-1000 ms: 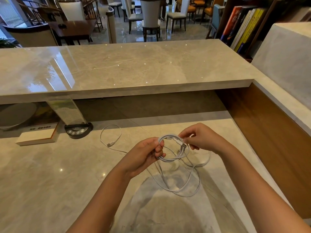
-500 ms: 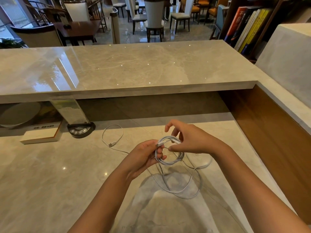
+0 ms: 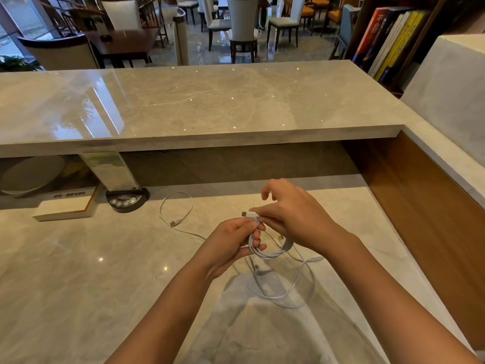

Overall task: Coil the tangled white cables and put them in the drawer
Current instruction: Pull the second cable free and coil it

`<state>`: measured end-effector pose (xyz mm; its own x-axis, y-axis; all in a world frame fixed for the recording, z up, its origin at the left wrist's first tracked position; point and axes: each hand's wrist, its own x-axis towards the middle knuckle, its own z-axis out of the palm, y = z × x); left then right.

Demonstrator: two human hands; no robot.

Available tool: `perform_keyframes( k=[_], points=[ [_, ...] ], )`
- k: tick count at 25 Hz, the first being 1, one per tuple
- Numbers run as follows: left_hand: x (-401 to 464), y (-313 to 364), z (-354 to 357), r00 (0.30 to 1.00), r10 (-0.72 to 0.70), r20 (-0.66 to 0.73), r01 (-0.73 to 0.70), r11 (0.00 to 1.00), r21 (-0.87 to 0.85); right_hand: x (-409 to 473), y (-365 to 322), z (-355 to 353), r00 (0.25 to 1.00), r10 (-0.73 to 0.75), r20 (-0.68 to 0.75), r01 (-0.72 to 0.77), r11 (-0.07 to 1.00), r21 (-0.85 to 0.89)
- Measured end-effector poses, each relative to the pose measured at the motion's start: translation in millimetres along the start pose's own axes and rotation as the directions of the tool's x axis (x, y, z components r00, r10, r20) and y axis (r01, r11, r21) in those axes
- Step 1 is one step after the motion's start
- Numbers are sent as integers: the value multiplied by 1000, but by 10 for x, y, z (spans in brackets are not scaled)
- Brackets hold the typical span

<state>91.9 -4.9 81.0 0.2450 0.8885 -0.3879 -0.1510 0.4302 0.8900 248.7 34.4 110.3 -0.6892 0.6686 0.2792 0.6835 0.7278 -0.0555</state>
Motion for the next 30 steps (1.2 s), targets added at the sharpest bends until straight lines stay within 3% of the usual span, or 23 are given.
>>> perform_keyframes(
  k=[3,6,9,12,14,16,19,22,24,25,27,30],
  points=[
    [3,1,71,1000,21,-19,-17,984,180,52,-34,-16,958,205,201,-229,967,107],
    [38,35,25,999,-47,3,46,993,110,51,75,-44,836,383,393,-538,710,454],
    [38,19,-56,990,-126,61,127,992,-1,-16,186,-100,776,339,532,-607,628,487],
    [41,16,-45,985,-163,65,162,987,20,-33,195,-76,758,309,575,-609,650,454],
    [58,31,-62,988,-150,36,151,988,-27,-53,205,-43,753,289,591,-628,583,515],
    [63,30,-109,993,-120,-6,118,987,-109,-99,241,1,738,292,608,-666,458,588],
    [34,-67,-132,995,-52,-81,49,998,-39,-155,297,70,709,300,638,-705,253,663],
    [51,-168,-109,981,51,-186,-59,997,-40,-168,305,189,693,264,671,-670,-108,735],
    [106,-196,-129,953,177,-247,-154,982,108,-199,270,303,689,278,669,-595,-310,741],
    [135,-205,-152,929,270,-253,-203,943,263,-215,239,365,683,294,669,-554,-389,737],
    [190,-240,-208,872,450,-194,-254,754,607,-232,168,471,663,332,671,-512,-452,730],
    [234,-295,-285,859,510,-37,-218,431,876,-214,98,534,640,376,671,-561,-368,741]
  ],
)
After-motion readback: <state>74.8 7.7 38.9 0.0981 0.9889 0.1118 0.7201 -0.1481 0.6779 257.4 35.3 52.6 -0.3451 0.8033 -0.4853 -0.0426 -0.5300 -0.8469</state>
